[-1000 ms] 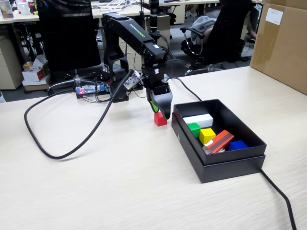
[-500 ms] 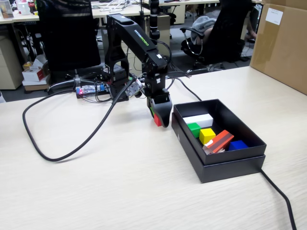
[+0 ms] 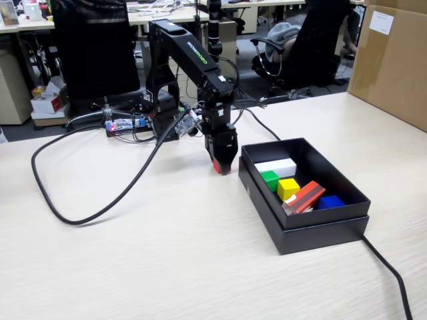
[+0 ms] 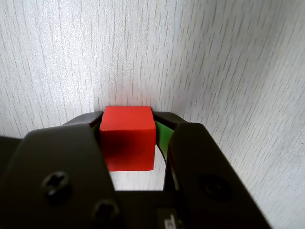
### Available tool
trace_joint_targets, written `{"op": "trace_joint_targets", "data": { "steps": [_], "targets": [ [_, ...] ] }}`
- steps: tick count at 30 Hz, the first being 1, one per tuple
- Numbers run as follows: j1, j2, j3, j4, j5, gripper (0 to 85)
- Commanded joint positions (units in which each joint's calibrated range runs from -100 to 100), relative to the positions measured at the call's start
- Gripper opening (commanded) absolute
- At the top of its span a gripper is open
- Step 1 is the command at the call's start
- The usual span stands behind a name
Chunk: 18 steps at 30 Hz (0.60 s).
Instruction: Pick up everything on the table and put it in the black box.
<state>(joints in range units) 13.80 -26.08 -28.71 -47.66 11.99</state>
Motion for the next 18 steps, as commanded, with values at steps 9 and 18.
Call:
{"op": "trace_joint_targets", "data": {
  "steps": [9, 18],
  "targets": [
    [-1.3, -14.0, 6.4, -9.8, -0.5, 11.4],
    [-1.0, -26.1, 30.2, -21.6, -1.3, 11.3]
  ]
}}
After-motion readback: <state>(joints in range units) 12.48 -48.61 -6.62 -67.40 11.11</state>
